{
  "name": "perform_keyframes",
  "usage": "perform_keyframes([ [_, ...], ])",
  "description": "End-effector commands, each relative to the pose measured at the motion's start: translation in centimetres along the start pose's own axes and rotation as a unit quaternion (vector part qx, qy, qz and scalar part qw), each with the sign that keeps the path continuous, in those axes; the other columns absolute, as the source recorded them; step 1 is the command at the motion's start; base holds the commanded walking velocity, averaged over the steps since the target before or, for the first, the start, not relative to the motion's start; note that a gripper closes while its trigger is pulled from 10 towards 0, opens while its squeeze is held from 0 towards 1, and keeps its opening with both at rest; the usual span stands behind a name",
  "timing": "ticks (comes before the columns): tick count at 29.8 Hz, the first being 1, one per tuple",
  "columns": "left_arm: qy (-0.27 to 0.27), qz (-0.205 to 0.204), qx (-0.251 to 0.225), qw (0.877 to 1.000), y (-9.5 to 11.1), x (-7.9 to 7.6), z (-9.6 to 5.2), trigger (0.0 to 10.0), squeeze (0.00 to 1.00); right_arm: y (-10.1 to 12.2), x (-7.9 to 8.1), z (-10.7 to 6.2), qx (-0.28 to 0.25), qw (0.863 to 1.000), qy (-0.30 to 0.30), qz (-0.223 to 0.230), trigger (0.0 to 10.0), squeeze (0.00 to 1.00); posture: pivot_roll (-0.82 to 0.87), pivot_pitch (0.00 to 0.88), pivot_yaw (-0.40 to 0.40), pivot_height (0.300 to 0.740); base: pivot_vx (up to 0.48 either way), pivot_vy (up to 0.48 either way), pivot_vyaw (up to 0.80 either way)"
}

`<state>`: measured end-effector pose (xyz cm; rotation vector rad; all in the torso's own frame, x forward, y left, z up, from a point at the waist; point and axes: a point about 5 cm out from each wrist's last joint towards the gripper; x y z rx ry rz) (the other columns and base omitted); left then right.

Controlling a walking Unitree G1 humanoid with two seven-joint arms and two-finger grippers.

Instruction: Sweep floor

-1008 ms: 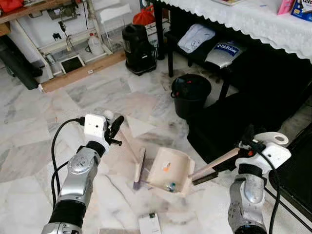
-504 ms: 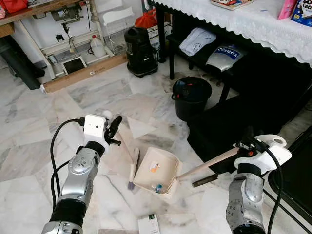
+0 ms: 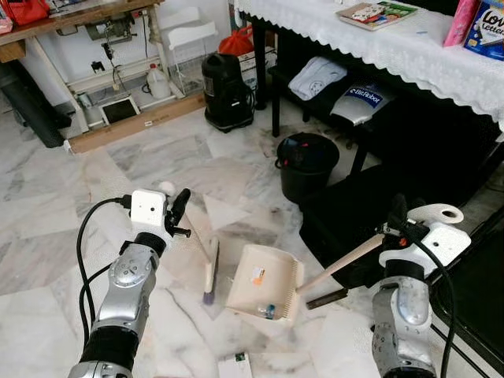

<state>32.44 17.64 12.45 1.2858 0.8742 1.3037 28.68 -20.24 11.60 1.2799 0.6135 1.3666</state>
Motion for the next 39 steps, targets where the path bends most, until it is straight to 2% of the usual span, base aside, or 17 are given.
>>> perform_keyframes([
  [1,0.008,0.015,-0.034,0.999,1.1,0.2,-0.1,10.0,0.00,1.3,1.2,0.5,-0.031,0.999,0.016,0.013,10.0,0.00,-0.09,0.000,0.051,0.740,0.000,0.000,0.00],
  [9,0.025,0.015,-0.031,0.999,0.6,1.0,-0.9,10.0,0.00,2.3,1.3,0.4,-0.039,0.999,0.023,-0.002,10.0,0.00,-0.10,0.000,0.049,0.740,0.000,0.000,0.00],
  [21,0.035,0.026,-0.043,0.998,1.2,1.6,-1.4,10.0,0.00,2.5,1.4,-0.7,-0.029,0.999,0.024,-0.027,10.0,0.00,-0.09,0.000,0.055,0.740,0.000,0.000,0.00],
  [29,0.028,0.032,-0.046,0.998,1.4,1.3,-1.6,10.0,0.00,2.5,1.6,-0.8,-0.025,0.999,0.024,-0.034,10.0,0.00,-0.08,0.000,0.054,0.740,0.000,0.000,0.00],
  [31,0.022,0.032,-0.049,0.998,1.4,0.9,-1.5,10.0,0.00,2.6,1.6,-0.7,-0.025,0.999,0.025,-0.039,10.0,0.00,-0.09,0.000,0.054,0.740,0.000,0.000,0.66],
  [39,0.019,0.033,-0.048,0.998,1.4,0.8,-1.3,10.0,0.00,2.6,1.5,-0.7,-0.024,0.999,0.022,-0.042,10.0,0.00,-0.09,0.000,0.059,0.740,0.000,0.000,0.80],
])
Point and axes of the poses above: a point about 5 cm out from each wrist's last joint towards the gripper, its own z axis pointing out of the wrist towards the gripper, its own y axis along the axis of the wrist's last joint, x = y × z, and after that the axes turned 7 degrees about z, right-handed
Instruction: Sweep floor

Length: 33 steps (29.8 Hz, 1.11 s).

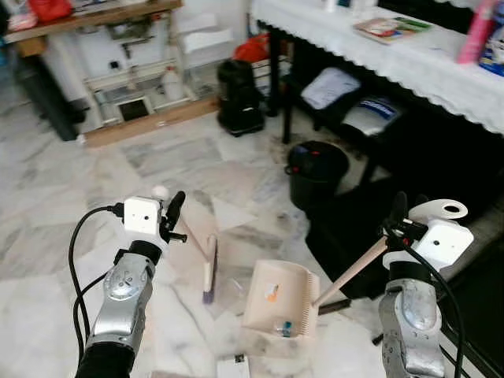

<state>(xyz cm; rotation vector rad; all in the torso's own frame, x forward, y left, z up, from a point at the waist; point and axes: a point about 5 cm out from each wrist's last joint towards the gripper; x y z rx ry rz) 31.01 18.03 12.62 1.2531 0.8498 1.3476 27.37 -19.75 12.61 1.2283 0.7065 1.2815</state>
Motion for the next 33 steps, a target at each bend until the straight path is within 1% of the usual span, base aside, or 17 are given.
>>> perform_keyframes([
  [1,0.007,0.023,-0.028,0.999,1.08,0.59,0.18,10.0,0.00,1.44,0.81,0.31,-0.034,0.999,0.010,0.016,10.0,0.00,-0.08,0.000,0.061,0.740,0.000,0.000,0.80],
  [4,0.005,0.025,-0.028,0.999,1.22,0.59,0.31,10.0,0.00,1.52,0.93,0.41,-0.034,0.999,0.010,0.017,10.0,0.00,-0.08,0.000,0.062,0.740,0.000,0.000,0.80],
  [7,-0.002,0.040,-0.029,0.999,1.31,0.54,0.29,10.0,0.00,1.55,1.02,0.45,-0.032,0.999,0.009,0.018,10.0,0.00,-0.07,0.000,0.061,0.740,0.000,0.000,0.80],
  [14,0.010,0.043,-0.030,0.999,1.53,1.06,0.34,10.0,0.00,1.78,1.19,0.48,-0.032,0.999,0.013,0.017,10.0,0.00,-0.07,0.000,0.053,0.740,0.000,0.000,0.80],
  [21,0.015,0.044,-0.032,0.998,1.69,1.15,0.53,10.0,0.00,2.07,1.41,0.74,-0.036,0.999,0.016,0.019,10.0,0.00,-0.08,0.000,0.048,0.740,0.000,0.000,0.80],
  [27,0.016,0.040,-0.031,0.999,1.64,0.70,0.47,10.0,0.00,2.32,1.48,0.90,-0.036,0.999,0.020,0.019,10.0,0.00,-0.09,0.000,0.037,0.740,0.000,0.000,0.80],
  [33,0.017,0.038,-0.031,0.999,1.64,0.57,0.51,10.0,0.00,2.41,1.32,1.11,-0.035,0.999,0.023,0.016,10.0,0.00,-0.09,0.000,0.030,0.740,0.000,0.000,0.80],
])
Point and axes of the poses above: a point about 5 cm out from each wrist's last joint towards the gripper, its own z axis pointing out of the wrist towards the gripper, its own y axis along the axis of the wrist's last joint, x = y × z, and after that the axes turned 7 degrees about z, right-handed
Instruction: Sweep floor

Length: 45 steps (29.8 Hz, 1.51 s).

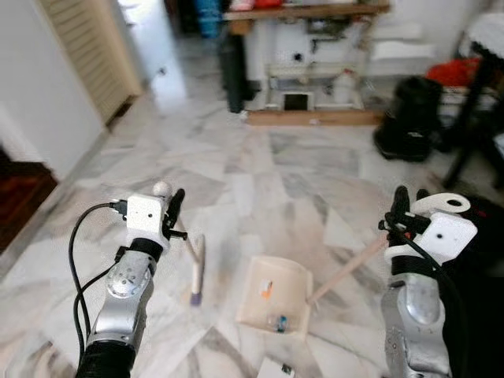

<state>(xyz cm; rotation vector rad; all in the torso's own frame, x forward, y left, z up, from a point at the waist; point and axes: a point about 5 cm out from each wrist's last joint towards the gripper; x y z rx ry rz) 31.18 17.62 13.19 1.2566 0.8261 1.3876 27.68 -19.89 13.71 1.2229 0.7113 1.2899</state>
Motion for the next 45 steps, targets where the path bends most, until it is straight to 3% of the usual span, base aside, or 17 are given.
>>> perform_keyframes([
  [1,0.014,0.020,-0.023,0.999,1.03,0.92,0.20,10.0,0.00,1.48,1.12,0.57,-0.034,0.999,0.018,0.014,10.0,0.00,-0.09,0.000,0.029,0.740,0.000,0.000,0.80],
  [45,0.017,0.020,-0.022,0.999,1.10,0.75,0.46,10.0,0.00,1.52,1.64,0.89,-0.028,0.999,0.028,0.019,10.0,0.00,-0.08,0.019,0.033,0.740,0.000,0.000,0.80],
])
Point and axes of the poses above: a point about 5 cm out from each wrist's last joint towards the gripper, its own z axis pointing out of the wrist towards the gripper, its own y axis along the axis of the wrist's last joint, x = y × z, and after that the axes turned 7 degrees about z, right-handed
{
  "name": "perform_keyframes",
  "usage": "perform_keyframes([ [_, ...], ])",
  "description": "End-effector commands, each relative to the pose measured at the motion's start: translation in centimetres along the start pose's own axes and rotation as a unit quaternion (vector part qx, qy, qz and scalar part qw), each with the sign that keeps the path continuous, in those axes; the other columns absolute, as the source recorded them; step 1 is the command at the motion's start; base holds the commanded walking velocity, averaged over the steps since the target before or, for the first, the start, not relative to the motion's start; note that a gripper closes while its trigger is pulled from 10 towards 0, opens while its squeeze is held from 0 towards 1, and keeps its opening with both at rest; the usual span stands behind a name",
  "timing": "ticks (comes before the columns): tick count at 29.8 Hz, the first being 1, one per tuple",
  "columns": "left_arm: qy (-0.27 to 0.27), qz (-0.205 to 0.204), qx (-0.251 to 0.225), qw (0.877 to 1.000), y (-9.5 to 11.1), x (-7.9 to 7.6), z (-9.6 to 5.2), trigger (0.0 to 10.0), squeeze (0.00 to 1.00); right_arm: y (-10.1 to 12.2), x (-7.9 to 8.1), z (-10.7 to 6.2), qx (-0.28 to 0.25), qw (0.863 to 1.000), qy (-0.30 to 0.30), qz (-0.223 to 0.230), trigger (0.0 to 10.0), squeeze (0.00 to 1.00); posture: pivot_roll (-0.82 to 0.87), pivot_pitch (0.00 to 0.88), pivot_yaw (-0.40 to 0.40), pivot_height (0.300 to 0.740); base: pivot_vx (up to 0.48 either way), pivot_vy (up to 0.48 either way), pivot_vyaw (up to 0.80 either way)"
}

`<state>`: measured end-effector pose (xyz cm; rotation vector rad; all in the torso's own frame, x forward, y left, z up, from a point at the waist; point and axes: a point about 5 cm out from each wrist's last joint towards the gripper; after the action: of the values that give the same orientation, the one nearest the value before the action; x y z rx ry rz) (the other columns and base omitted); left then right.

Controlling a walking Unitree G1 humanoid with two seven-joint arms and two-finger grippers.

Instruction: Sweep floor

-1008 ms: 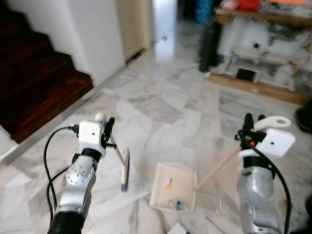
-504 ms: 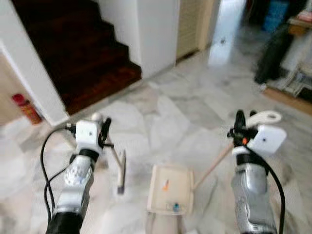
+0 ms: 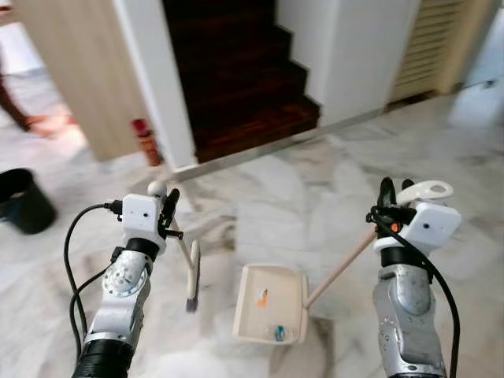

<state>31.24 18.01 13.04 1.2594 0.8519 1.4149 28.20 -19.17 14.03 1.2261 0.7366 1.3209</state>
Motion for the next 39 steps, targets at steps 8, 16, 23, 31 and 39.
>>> perform_keyframes([
  [8,0.006,0.015,-0.031,0.999,1.35,0.61,0.40,10.0,0.00,1.40,1.07,0.63,-0.035,0.999,0.017,0.014,10.0,0.00,-0.07,0.007,0.033,0.740,0.000,0.000,0.80],
  [16,0.005,0.016,-0.033,0.999,1.42,0.64,0.50,10.0,0.00,1.32,1.30,0.65,-0.035,0.999,0.021,0.017,10.0,0.00,-0.07,0.000,0.038,0.740,0.000,0.000,0.80],
  [23,0.002,0.015,-0.034,0.999,1.46,0.58,0.65,10.0,0.00,1.31,1.36,0.66,-0.035,0.999,0.022,0.019,10.0,0.00,-0.07,0.000,0.042,0.740,0.000,0.000,0.80],
  [31,0.005,0.014,-0.034,0.999,1.49,0.66,0.43,10.0,0.00,1.31,1.33,0.73,-0.032,0.999,0.022,0.025,10.0,0.00,-0.07,0.002,0.034,0.740,0.000,0.000,0.55],
  [39,0.010,0.014,-0.032,0.999,1.46,0.80,0.24,10.0,0.00,1.34,1.28,0.73,-0.032,0.999,0.021,0.034,10.0,0.00,-0.06,0.014,0.033,0.740,0.000,0.000,0.00],
])
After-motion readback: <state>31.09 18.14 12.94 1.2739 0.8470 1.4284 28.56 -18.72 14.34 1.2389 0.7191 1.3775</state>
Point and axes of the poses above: a point about 5 cm out from each wrist's last joint towards the gripper, its own z axis pointing out of the wrist towards the gripper, its own y axis along the axis of the wrist's last joint, x = y × z, and after that the axes turned 7 degrees about z, right-handed
